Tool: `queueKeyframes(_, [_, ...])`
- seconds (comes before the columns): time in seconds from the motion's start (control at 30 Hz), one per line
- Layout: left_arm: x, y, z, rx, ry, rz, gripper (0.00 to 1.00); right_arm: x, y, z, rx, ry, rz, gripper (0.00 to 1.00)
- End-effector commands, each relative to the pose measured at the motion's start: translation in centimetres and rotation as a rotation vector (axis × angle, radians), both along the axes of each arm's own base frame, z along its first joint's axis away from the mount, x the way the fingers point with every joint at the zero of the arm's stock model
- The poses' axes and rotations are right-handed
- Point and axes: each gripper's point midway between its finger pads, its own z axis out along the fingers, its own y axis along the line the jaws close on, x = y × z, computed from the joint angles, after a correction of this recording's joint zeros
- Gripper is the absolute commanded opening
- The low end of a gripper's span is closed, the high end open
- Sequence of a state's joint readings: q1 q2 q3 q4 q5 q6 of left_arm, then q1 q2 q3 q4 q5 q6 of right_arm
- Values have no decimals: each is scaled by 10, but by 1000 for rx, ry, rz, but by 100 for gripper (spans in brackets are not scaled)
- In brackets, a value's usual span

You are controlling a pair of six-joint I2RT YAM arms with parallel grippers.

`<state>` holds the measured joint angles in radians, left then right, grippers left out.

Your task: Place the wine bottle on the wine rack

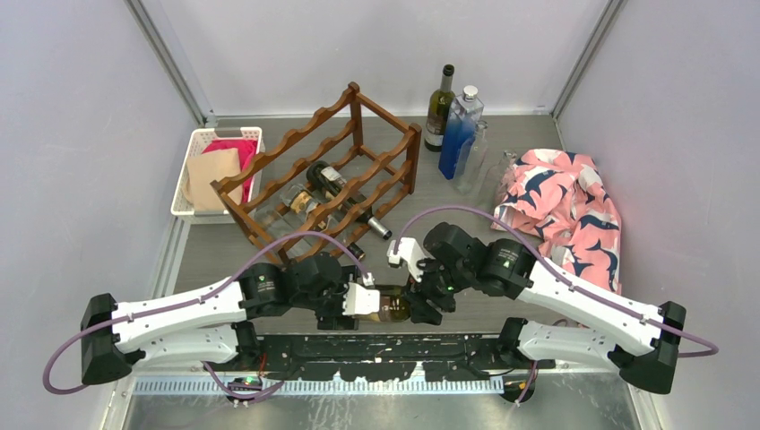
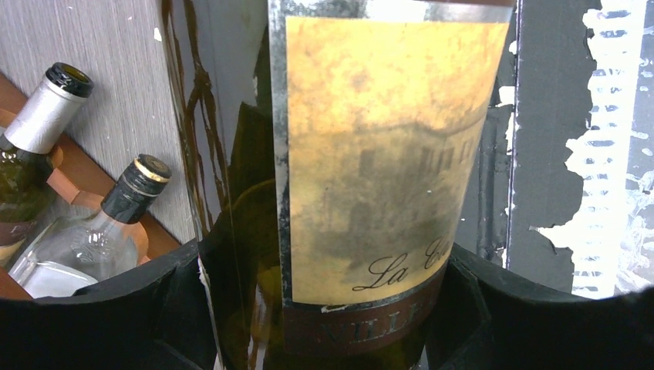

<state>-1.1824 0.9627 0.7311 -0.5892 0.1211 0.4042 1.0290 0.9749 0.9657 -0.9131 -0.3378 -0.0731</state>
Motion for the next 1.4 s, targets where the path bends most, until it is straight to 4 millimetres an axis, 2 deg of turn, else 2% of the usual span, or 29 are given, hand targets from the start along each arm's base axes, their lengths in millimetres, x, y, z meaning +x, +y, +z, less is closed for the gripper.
queueKeyframes(0.0, [6,-24,41,-170,-42,-4,0,5,5,6,10,-43,-7,64])
queueKeyframes(0.1, [7,-23,42,-171,-44,-4,0,0,6,9,24,-33,11,52])
queueKeyframes(0.3, [7,-24,42,-175,-42,-7,0,-4,5,15,46,-21,21,7])
queueKeyframes(0.37, [6,-25,42,-176,-40,-8,0,-6,7,20,59,-9,8,2])
queueKeyframes(0.5, [8,-27,40,-175,-35,0,3,-10,9,26,77,22,-3,1])
queueKeyframes(0.67, [9,-30,40,-176,-17,26,57,-4,1,27,87,-5,-77,1])
queueKeyframes(0.7, [10,-30,41,-183,-17,32,65,-2,-1,29,90,-17,-97,1])
queueKeyframes(0.9, [10,-31,59,-249,-35,44,91,3,-16,47,153,-86,-176,1])
queueKeyframes(1.03, [8,-26,85,-291,-49,41,98,14,-22,52,149,-132,-230,1])
queueKeyframes(1.23, [7,-14,125,-341,-64,78,100,32,-28,53,80,-176,-304,1])
queueKeyframes(1.37, [10,-2,152,-352,-84,123,100,44,-47,66,76,-239,-394,1])
